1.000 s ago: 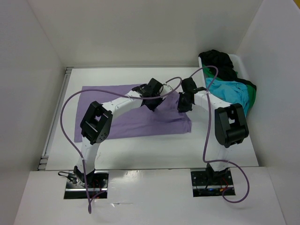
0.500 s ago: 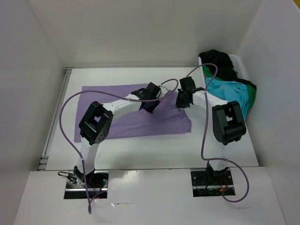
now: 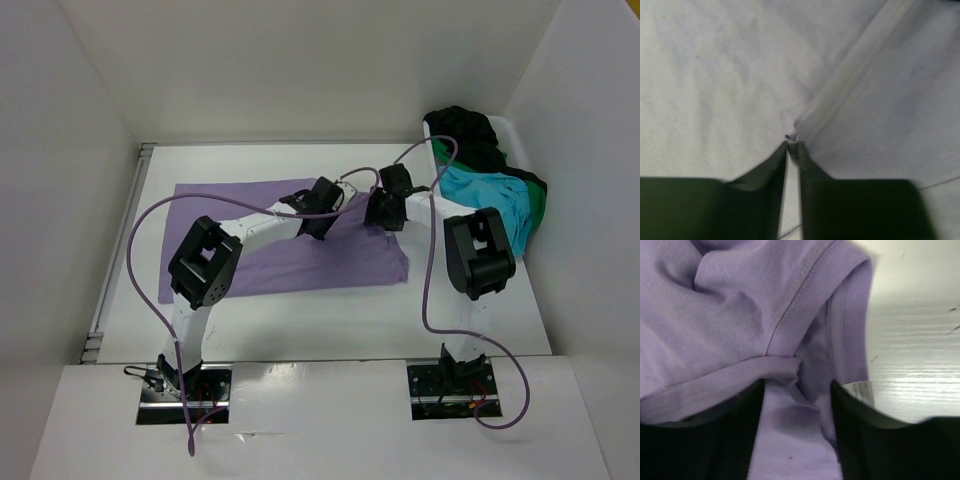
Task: Fold and stack the t-shirts
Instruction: Fold the flattened tshirt in 1/3 of the way
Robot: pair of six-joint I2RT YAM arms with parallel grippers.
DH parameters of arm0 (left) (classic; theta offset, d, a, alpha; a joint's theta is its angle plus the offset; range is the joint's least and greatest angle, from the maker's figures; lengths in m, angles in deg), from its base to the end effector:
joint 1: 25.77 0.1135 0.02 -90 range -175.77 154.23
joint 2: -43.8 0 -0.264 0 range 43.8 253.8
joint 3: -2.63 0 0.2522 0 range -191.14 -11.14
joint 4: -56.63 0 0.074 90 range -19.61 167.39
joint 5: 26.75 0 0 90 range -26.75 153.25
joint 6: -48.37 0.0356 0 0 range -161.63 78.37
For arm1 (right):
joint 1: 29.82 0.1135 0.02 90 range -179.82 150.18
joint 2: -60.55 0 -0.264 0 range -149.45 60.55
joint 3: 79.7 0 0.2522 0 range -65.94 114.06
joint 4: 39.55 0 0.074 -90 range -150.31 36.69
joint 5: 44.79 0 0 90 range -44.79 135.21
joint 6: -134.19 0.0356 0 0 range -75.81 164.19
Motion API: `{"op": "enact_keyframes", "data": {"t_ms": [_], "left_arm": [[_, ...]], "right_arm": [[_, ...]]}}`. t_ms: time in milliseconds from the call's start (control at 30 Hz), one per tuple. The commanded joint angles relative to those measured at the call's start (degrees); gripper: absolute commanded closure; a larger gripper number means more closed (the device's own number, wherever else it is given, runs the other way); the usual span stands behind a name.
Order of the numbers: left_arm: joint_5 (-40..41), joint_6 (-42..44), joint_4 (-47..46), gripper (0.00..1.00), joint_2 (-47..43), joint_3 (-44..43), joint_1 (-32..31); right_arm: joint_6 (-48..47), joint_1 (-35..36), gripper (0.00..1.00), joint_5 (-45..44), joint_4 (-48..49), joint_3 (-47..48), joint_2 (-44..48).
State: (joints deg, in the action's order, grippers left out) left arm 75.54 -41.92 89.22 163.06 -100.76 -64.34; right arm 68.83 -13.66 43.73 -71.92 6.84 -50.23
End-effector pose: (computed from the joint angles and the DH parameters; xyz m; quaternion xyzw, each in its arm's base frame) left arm 0.3673 -0.2832 0.1934 0.2689 0.8907 -0.0229 0.3658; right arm 0.3882 0.1115 0.1653 0.0745 0.9549 0.0885 0.2735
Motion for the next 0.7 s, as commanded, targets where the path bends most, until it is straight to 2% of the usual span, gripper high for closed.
{"op": "enact_keyframes", "data": {"t_ms": [0,33,67,133,167,267,333,400,433,533,567,633,667], "left_arm": [[4.7,-0.2,-0.5,0.61,-2.5,-0.5,0.0],[6.9,1.1,0.1,0.49,-3.2,-0.6,0.5],[7.9,1.7,1.0,0.23,-5.1,-0.6,1.2],[7.9,3.7,1.6,0.13,-7.9,0.2,3.9],[8.5,3.7,2.5,0.12,-11.0,1.1,5.2],[9.8,5.5,5.6,0.07,-17.8,7.1,11.1],[9.8,7.6,7.3,0.06,-23.0,11.1,14.7],[8.8,8.2,10.5,0.06,-26.7,17.5,21.2],[7.7,8.9,11.6,0.06,-30.4,19.6,23.6],[4.1,13.1,16.7,0.06,-35.0,27.4,36.0],[3.0,13.7,17.6,0.07,-35.7,28.8,36.0],[1.1,15.7,19.3,0.08,-36.5,31.9,43.5],[1.1,16.5,19.3,0.08,-37.3,33.1,44.9]], "right_arm": [[0.7,0.5,0.32,-5.1,0.0,2.0,6.0],[1.5,0.5,0.26,-7.4,-1.2,2.0,8.1],[4.3,0.5,0.21,-10.3,-5.1,1.2,12.0],[8.2,0.5,0.18,-16.4,-9.9,-1.0,15.3],[9.4,0.5,0.15,-17.1,-13.8,-2.1,17.9],[14.5,0.5,0.15,-15.9,-18.5,-8.1,20.9],[17.1,0.0,0.15,-12.7,-19.0,-13.2,22.4],[20.0,-0.5,0.15,-9.5,-18.0,-18.2,24.9],[20.8,-0.5,0.15,-8.1,-18.0,-19.4,25.4],[23.4,-0.5,0.18,-3.4,-16.6,-22.4,26.1],[24.0,-0.5,0.18,-2.5,-15.8,-22.4,25.4],[25.4,-1.0,0.18,-2.0,-15.8,-23.6,23.6],[25.5,-1.0,0.18,-2.0,-15.8,-23.6,23.6]]}}
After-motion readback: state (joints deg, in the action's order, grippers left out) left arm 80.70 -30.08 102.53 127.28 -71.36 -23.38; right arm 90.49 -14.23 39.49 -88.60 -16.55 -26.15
